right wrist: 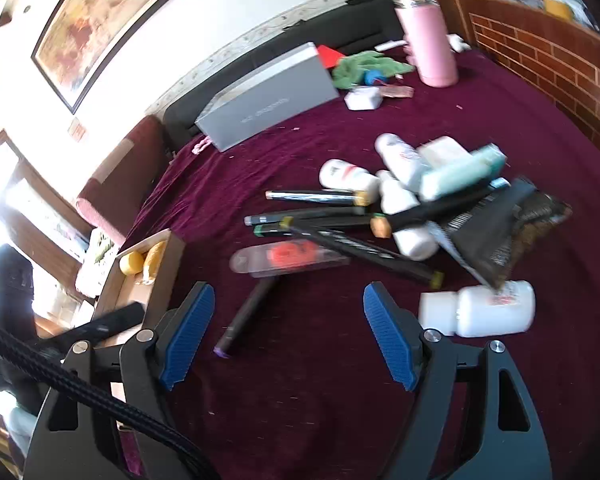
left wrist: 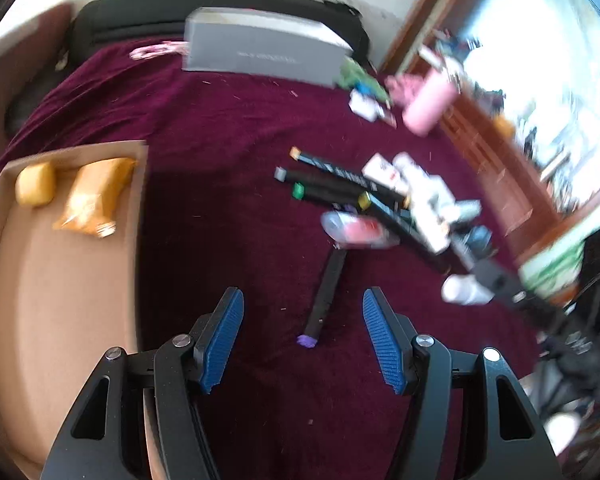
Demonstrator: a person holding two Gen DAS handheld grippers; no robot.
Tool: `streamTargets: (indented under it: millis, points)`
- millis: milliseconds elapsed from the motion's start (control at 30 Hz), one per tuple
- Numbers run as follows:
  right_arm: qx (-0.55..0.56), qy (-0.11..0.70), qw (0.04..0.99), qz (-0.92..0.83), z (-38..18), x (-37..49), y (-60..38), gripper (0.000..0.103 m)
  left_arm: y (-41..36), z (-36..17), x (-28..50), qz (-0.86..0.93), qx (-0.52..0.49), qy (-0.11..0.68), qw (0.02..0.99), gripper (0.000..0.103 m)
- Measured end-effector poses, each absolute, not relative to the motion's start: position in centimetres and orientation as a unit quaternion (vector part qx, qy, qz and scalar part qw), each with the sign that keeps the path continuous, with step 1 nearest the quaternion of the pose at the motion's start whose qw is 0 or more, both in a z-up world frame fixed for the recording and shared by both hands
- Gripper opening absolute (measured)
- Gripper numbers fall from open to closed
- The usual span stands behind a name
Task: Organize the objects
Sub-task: 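Grasp the purple-capped black marker with the left tool, then grasp white medicine bottle with right tool while left tool carries marker toward tray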
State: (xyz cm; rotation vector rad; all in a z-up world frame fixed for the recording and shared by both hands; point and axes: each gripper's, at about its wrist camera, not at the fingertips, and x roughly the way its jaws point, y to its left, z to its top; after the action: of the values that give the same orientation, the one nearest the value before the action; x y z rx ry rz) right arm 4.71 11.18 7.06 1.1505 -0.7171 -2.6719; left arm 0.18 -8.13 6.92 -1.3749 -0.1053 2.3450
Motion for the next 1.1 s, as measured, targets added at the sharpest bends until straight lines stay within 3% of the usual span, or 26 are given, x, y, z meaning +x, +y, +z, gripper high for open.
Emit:
streamTargets:
  millis: [133, 500, 533, 567, 633, 1100]
  points:
    - [0.38, -0.251, 0.068, -0.887, 6.2, 5.1, 13.6, 0.077, -5.0, 4.6, -0.9, 0.841, -0.502, 0.029, 0.199, 0.056]
    - [0.373, -0.278, 0.078, -0.882, 4.7, 5.7, 17.1, 0.079, -1.0, 1.3, -3.6, 0.842, -0.503, 0.111, 0.16, 0.054]
    - [0.373, -0.278, 0.078, -0.882, 4.7, 5.6, 17.2, 0.079, -0.5, 1.4, -3.3, 0.847, -0.491, 0.124, 0.163, 0.041]
    - [0.374, -0.278, 0.078, -0.881, 4.6, 5.5, 17.2, 0.079, -0.2, 1.5, -3.2, 0.846, -0.488, 0.128, 0.172, 0.022]
    - [0.377, -0.28, 0.079, -0.879, 4.5, 5.3, 17.2, 0.079, 0.5, 1.6, -2.5, 0.845, -0.487, 0.138, 0.174, 0.011]
    - [0.396, -0.261, 0.079, -0.877, 4.5, 6.2, 19.4, 0.079, -5.8, 2.6, 2.4, 0.837, -0.503, 0.045, 0.209, 0.011]
